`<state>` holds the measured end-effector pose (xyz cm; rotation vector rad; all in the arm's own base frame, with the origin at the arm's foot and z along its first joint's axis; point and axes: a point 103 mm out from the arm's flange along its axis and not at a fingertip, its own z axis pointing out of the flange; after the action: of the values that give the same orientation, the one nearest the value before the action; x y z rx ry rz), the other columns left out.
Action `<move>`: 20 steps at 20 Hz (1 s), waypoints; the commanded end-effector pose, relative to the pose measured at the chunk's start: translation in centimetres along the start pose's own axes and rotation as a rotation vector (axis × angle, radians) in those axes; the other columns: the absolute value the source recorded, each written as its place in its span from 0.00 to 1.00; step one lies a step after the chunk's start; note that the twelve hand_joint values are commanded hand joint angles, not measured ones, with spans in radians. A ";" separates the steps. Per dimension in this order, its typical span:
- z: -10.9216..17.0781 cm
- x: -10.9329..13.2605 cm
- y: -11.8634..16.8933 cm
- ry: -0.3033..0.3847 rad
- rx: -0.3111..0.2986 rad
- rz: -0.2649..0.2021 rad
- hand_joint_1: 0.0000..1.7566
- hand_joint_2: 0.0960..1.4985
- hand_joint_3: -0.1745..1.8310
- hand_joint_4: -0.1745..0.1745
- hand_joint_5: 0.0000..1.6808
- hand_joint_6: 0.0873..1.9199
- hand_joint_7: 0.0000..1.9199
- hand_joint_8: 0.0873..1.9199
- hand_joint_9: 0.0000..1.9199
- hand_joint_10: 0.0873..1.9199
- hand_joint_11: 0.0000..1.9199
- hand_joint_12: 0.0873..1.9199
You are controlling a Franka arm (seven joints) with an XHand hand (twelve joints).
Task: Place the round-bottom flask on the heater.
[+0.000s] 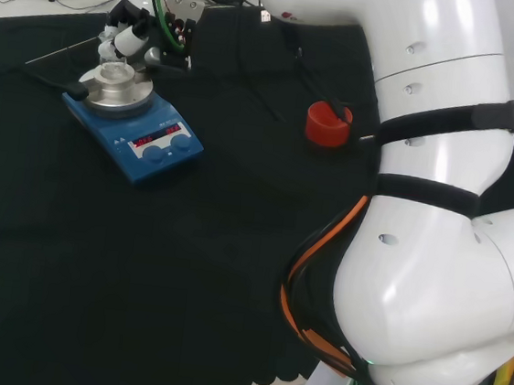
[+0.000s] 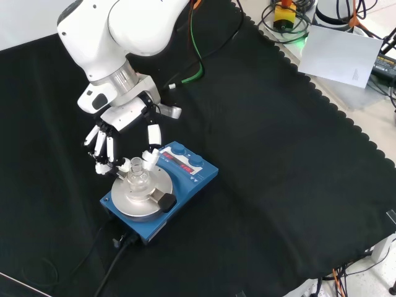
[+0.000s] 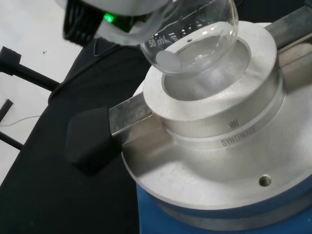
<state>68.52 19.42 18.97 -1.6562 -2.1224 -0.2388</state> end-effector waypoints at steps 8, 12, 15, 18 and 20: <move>1.2 -0.6 0.2 -0.009 0.022 0.000 0.61 0.40 0.52 0.97 0.64 0.56 0.31 0.27 0.38 0.26 0.15 0.67; 1.2 -0.7 0.2 -0.013 0.026 -0.003 0.61 0.40 0.52 0.97 0.64 0.56 0.31 0.27 0.38 0.26 0.15 0.67; 1.3 -0.7 0.1 -0.020 0.027 -0.003 0.61 0.40 0.52 0.96 0.64 0.56 0.31 0.27 0.38 0.25 0.14 0.67; 1.3 -0.7 0.2 -0.021 0.028 -0.004 0.61 0.40 0.51 0.95 0.64 0.56 0.31 0.27 0.38 0.25 0.14 0.67; 1.3 -0.8 0.2 -0.022 0.030 -0.003 0.61 0.41 0.51 0.95 0.64 0.56 0.31 0.27 0.38 0.25 0.14 0.67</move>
<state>68.54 19.33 17.49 -1.6461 -2.1337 -0.1935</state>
